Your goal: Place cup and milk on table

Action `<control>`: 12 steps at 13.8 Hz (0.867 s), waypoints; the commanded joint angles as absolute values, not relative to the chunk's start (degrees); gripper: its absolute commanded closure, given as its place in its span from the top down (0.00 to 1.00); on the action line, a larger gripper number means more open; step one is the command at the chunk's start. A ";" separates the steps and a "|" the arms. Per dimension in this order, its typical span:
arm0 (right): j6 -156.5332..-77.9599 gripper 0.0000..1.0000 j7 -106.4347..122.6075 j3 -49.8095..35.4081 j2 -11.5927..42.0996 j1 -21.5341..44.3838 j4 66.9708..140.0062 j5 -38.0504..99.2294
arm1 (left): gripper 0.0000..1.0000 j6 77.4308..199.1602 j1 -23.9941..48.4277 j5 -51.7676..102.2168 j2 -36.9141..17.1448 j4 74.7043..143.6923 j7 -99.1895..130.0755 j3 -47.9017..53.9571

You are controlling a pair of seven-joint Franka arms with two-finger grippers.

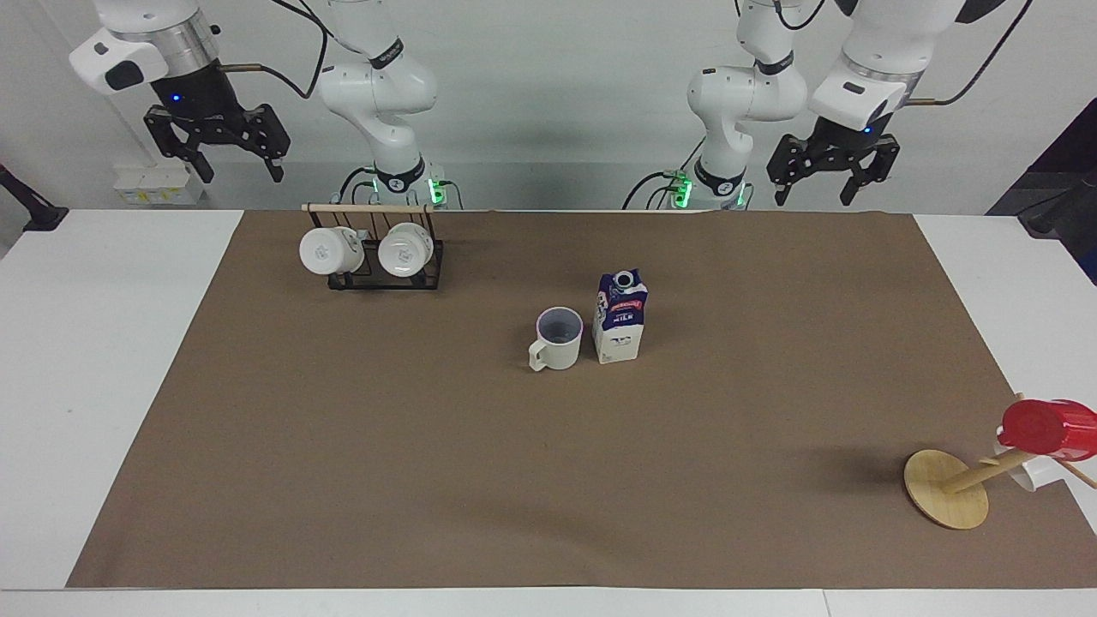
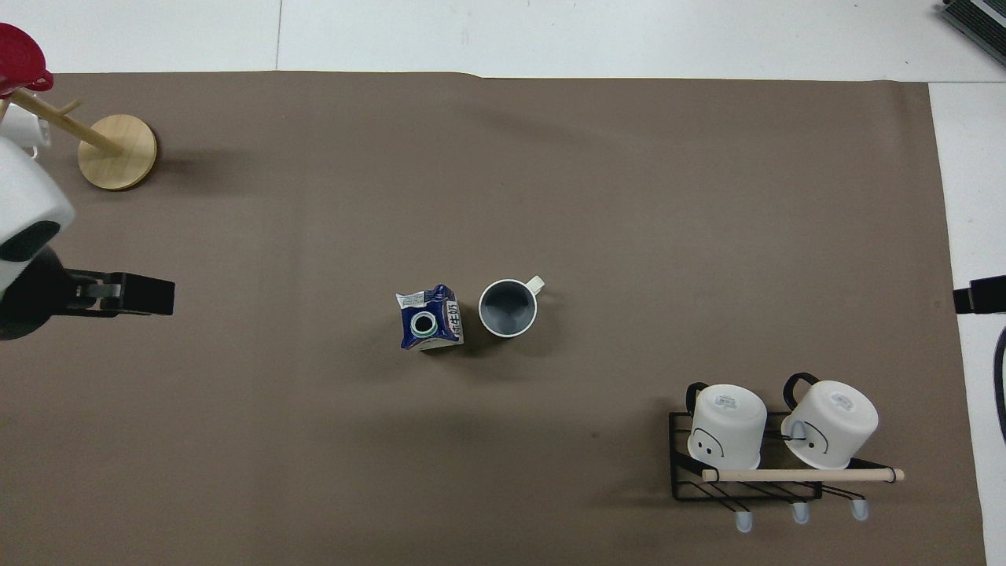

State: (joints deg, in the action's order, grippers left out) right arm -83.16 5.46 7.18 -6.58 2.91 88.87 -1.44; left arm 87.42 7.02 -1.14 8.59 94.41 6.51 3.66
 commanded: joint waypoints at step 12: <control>-83.15 1.00 -0.09 6.24 -5.37 4.92 87.55 -2.02 | 1.00 82.71 2.99 -0.26 7.91 90.97 0.44 3.78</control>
